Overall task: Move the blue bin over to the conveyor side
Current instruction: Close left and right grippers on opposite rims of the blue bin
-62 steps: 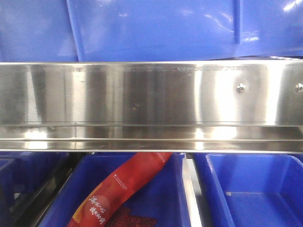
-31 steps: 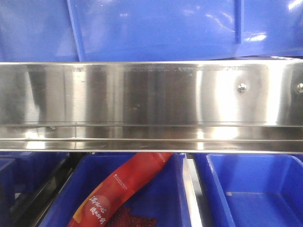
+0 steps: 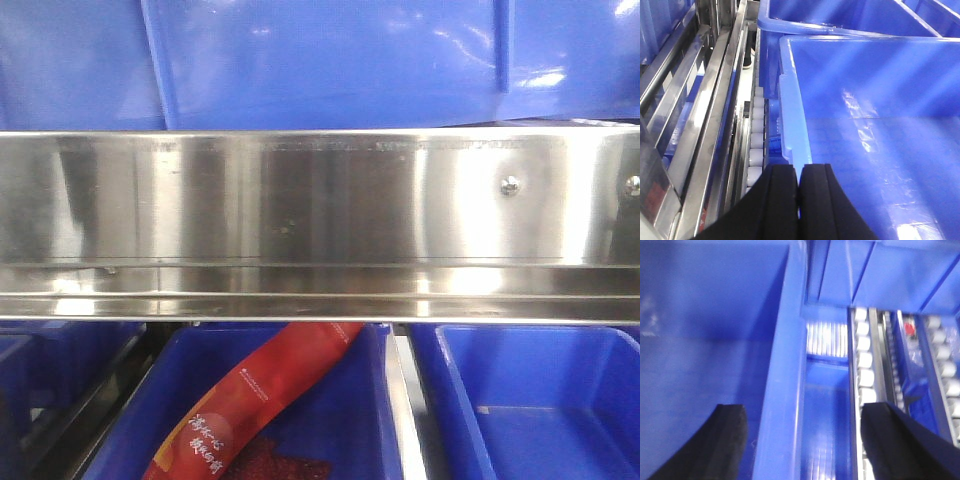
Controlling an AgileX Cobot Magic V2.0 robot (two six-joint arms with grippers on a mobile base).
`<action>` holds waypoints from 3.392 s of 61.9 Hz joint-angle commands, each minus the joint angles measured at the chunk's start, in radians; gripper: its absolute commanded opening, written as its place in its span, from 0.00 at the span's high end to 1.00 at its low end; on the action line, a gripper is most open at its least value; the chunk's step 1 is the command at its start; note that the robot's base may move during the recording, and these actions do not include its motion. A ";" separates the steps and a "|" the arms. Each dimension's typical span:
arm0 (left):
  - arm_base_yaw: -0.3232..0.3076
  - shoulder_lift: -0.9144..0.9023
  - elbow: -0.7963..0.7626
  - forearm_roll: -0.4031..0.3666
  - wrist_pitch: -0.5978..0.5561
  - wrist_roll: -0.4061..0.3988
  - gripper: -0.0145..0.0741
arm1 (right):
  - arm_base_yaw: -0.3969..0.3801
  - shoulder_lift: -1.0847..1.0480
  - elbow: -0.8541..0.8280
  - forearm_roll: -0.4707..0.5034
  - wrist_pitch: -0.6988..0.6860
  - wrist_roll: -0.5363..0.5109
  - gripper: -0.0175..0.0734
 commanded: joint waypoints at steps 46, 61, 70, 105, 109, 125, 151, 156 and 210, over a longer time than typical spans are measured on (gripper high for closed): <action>0.000 0.000 -0.008 -0.006 0.017 0.002 0.86 | 0.000 0.088 -0.010 -0.016 -0.012 0.000 0.42; 0.000 0.000 -0.008 -0.006 0.017 0.002 0.86 | 0.000 0.088 -0.010 -0.018 -0.012 0.000 0.69; -0.005 0.019 -0.008 -0.006 0.011 0.002 0.86 | 0.000 0.084 -0.010 -0.022 -0.012 -0.002 0.91; -0.063 0.311 -0.251 -0.006 -0.039 0.002 0.41 | 0.000 0.076 -0.010 -0.024 -0.012 -0.013 0.89; -0.063 0.356 -0.309 -0.006 0.013 -0.009 0.41 | 0.000 0.076 -0.010 -0.024 -0.012 -0.013 0.89; -0.063 0.517 -0.499 0.084 0.204 -0.096 0.41 | 0.000 0.076 -0.010 -0.024 -0.012 -0.013 0.89; -0.063 0.566 -0.534 0.078 0.297 -0.115 0.41 | 0.000 0.078 -0.010 -0.024 -0.012 -0.013 0.89; -0.063 0.579 -0.534 0.078 0.326 -0.115 0.41 | 0.000 0.078 -0.010 -0.024 -0.012 -0.013 0.89; -0.063 0.611 -0.534 0.062 0.321 -0.115 0.60 | 0.000 0.078 -0.010 -0.024 -0.012 -0.013 0.89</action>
